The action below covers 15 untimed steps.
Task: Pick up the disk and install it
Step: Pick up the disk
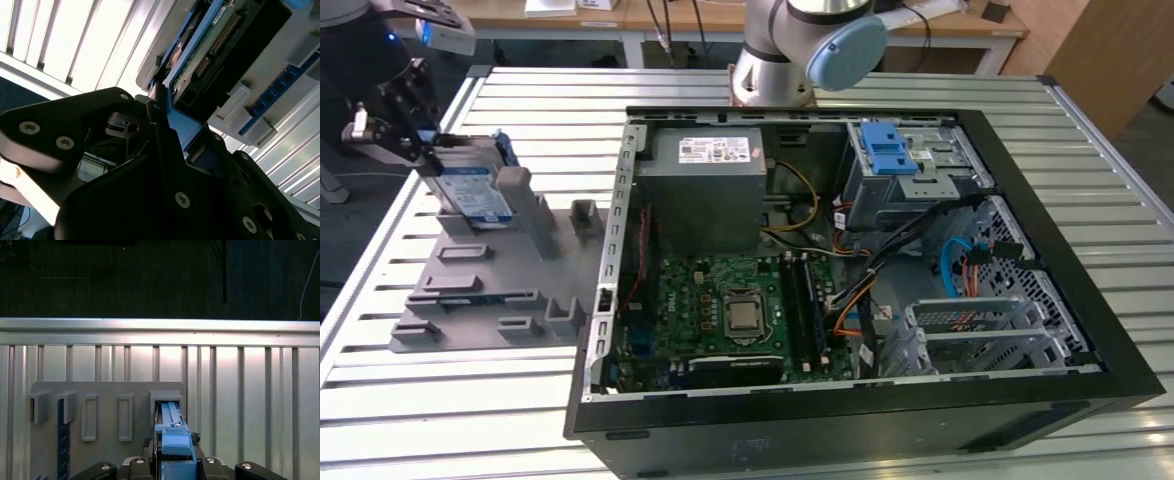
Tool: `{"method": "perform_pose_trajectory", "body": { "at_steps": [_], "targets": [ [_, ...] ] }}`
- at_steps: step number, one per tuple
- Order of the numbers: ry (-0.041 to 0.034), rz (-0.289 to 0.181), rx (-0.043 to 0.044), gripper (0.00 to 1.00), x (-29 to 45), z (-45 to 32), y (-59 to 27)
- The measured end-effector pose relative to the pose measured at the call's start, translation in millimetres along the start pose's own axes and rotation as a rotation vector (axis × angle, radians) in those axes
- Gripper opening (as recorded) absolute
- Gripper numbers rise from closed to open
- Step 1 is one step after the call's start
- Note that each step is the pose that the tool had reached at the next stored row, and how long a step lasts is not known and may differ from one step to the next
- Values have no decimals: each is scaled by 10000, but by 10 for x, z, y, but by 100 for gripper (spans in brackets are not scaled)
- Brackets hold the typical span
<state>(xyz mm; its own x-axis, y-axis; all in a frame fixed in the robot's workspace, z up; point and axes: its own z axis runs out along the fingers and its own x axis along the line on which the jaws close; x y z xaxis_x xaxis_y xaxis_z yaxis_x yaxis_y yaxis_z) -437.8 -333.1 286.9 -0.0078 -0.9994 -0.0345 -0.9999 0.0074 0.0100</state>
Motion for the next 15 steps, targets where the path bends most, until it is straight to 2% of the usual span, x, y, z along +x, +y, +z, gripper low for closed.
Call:
{"method": "perform_pose_trajectory", "body": {
  "at_steps": [5,6,15],
  "targets": [
    [0,1,1,38,0,13,0],
    [-1,0,2,44,0,12,0],
    [1,0,0,43,-3,-10,0]
  ]
}}
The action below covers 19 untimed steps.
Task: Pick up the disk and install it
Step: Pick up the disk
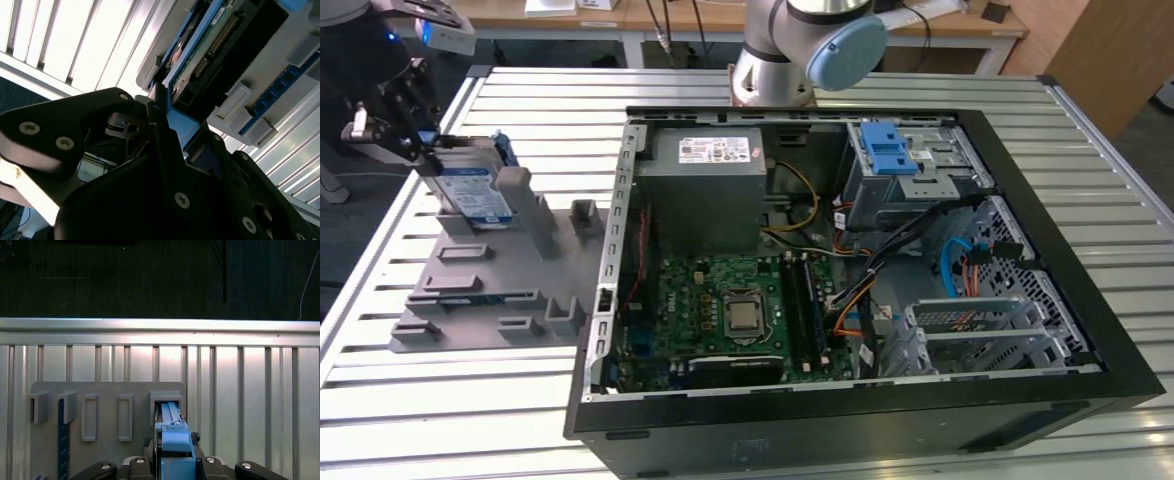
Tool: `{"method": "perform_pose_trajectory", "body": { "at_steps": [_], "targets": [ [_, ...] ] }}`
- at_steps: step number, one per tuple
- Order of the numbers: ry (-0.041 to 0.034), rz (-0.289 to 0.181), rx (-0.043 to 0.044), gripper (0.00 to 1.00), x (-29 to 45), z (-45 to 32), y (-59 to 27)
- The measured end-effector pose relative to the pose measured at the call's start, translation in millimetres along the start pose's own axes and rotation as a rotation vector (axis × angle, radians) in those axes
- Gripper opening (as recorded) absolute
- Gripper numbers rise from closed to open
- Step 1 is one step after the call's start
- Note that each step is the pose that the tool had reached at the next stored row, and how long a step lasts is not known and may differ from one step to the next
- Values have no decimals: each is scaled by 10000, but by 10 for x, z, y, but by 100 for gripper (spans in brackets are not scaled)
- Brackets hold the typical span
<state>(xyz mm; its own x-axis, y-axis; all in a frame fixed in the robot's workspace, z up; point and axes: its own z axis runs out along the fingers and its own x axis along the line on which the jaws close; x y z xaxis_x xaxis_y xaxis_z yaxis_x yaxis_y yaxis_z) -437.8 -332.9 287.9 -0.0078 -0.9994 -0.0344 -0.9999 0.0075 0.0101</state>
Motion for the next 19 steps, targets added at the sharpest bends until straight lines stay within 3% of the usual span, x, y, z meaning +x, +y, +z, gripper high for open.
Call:
{"method": "perform_pose_trajectory", "body": {
  "at_steps": [1,19],
  "targets": [
    [0,0,1,36,0,0,0],
    [0,1,1,36,-8,-129,1]
  ]
}}
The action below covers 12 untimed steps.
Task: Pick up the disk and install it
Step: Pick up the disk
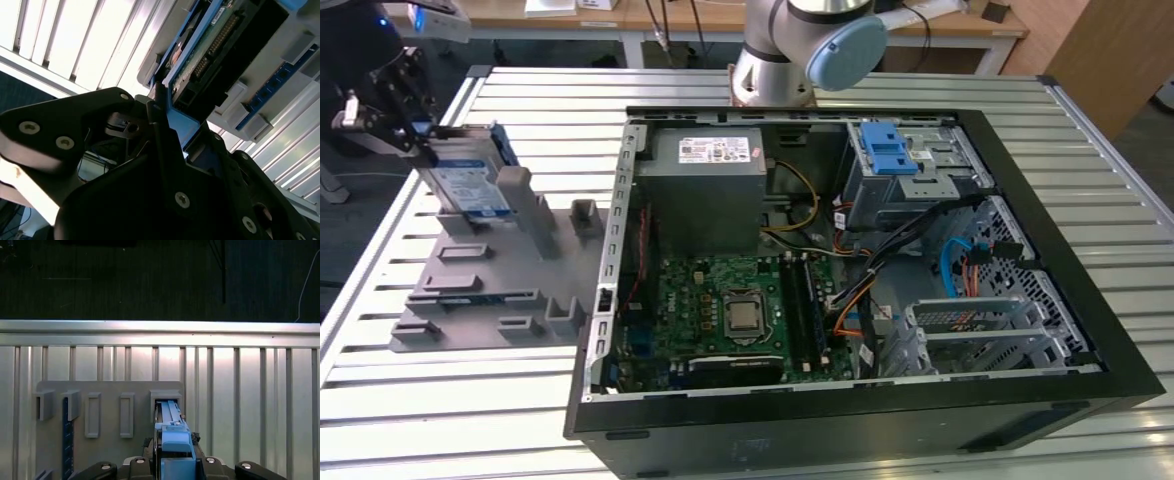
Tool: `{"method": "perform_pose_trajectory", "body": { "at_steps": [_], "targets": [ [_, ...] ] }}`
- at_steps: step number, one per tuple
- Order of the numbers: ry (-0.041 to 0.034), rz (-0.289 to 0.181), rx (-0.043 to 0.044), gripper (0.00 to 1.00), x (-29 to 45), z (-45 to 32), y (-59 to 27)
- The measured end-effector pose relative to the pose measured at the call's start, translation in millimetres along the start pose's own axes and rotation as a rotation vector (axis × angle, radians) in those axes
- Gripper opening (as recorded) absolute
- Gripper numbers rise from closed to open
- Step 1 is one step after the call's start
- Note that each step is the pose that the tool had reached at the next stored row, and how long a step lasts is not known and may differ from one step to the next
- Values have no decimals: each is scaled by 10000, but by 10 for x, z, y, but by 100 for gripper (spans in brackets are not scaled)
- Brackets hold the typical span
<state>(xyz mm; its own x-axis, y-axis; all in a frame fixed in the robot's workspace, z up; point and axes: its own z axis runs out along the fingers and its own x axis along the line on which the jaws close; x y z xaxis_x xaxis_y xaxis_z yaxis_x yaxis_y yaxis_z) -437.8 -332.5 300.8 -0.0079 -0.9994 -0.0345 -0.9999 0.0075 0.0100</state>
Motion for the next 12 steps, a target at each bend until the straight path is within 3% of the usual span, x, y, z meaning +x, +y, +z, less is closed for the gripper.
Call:
{"method": "perform_pose_trajectory", "body": {
  "at_steps": [12],
  "targets": [
    [0,-1,1,36,-4,-93,1]
  ]
}}
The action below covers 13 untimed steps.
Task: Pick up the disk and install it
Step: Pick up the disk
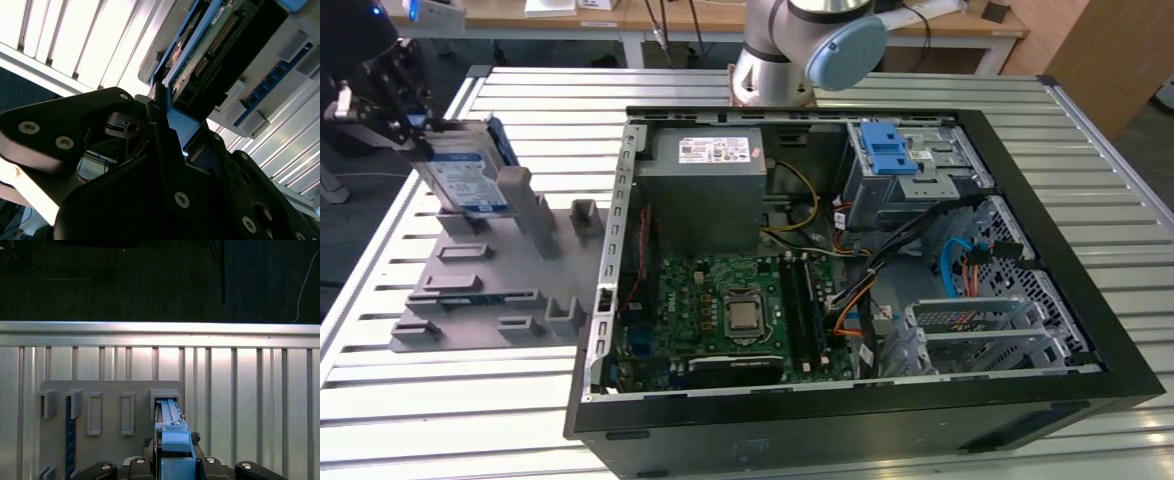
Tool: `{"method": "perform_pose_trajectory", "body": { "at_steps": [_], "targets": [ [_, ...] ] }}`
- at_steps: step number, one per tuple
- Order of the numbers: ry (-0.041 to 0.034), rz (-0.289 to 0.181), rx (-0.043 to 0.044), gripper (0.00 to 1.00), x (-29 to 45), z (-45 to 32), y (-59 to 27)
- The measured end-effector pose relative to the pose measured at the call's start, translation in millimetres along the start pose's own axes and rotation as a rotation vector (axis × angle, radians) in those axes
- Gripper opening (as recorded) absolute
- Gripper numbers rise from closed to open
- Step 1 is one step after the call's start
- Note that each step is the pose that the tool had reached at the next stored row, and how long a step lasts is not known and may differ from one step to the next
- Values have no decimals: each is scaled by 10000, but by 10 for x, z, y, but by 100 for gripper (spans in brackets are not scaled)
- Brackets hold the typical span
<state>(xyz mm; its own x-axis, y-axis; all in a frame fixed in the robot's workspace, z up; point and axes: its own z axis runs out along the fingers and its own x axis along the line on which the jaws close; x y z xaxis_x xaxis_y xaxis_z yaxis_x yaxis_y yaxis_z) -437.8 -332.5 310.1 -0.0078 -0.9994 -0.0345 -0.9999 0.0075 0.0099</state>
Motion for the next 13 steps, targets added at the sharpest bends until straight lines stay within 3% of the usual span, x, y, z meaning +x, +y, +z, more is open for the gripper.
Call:
{"method": "perform_pose_trajectory", "body": {
  "at_steps": [13],
  "targets": [
    [0,0,0,36,-3,-87,1]
  ]
}}
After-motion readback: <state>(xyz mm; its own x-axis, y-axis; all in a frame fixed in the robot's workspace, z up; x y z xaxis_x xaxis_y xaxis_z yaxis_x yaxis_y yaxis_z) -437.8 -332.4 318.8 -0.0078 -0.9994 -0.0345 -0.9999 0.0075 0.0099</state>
